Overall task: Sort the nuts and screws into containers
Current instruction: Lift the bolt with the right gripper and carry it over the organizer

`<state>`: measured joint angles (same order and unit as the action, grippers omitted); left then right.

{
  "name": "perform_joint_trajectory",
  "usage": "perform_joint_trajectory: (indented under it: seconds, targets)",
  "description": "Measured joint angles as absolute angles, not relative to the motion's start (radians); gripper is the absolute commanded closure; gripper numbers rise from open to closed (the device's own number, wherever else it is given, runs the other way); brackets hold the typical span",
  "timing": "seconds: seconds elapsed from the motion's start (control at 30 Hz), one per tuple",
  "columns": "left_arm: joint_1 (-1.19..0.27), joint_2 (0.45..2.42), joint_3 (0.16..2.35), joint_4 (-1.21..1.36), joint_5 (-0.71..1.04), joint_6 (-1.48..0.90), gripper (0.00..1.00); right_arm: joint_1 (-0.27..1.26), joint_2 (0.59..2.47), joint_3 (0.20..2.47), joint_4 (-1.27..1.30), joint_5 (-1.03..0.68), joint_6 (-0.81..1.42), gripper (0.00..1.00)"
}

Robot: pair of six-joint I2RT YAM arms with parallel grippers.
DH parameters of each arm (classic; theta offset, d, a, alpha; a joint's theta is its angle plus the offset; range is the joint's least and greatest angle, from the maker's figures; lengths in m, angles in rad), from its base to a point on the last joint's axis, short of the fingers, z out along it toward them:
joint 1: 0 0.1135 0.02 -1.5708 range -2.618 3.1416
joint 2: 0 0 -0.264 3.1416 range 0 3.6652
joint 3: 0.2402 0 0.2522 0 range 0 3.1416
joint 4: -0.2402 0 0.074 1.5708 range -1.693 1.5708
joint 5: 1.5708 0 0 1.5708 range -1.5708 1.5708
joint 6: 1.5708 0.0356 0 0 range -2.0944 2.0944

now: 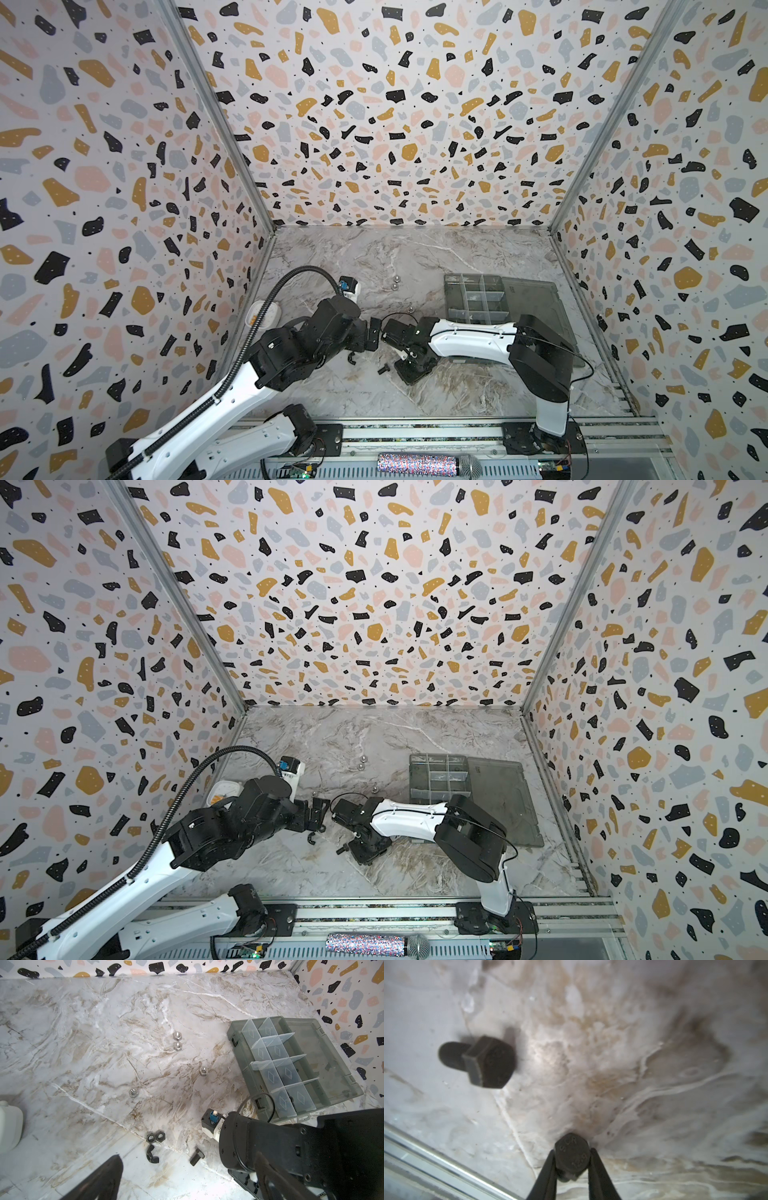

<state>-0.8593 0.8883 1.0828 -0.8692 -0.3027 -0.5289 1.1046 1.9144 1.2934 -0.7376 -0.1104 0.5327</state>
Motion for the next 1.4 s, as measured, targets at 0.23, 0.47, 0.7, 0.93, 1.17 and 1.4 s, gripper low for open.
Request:
perform_joint_trajectory:
  seconds: [0.23, 0.47, 0.7, 0.93, 1.17, 1.4]
  targets:
    - [-0.855, 0.934, 1.114, -0.855, -0.329, -0.486, 0.00, 1.011, 1.908, 1.292, -0.762, -0.050, 0.491, 0.90]
    - [-0.839, 0.990, 1.137, -0.816, -0.332, -0.449, 0.00, 0.934, 1.902, 1.295, -0.802, 0.008, 0.436, 0.90]
    - [-0.773, 1.029, 1.145, -0.756, -0.299, -0.408, 0.00, 0.920, 1.881, 1.329, -0.838, 0.018, 0.397, 0.90]
    - [-0.712, 1.071, 1.146, -0.707, -0.245, -0.382, 0.00, 0.873, 1.813, 1.354, -0.851, 0.012, 0.372, 0.90]
    - [-0.696, 1.126, 1.157, -0.677, -0.214, -0.369, 0.00, 0.817, 1.781, 1.363, -0.868, 0.011, 0.355, 0.90]
    - [-0.690, 1.170, 1.184, -0.640, -0.197, -0.352, 0.00, 0.746, 1.720, 1.362, -0.892, 0.017, 0.345, 0.90]
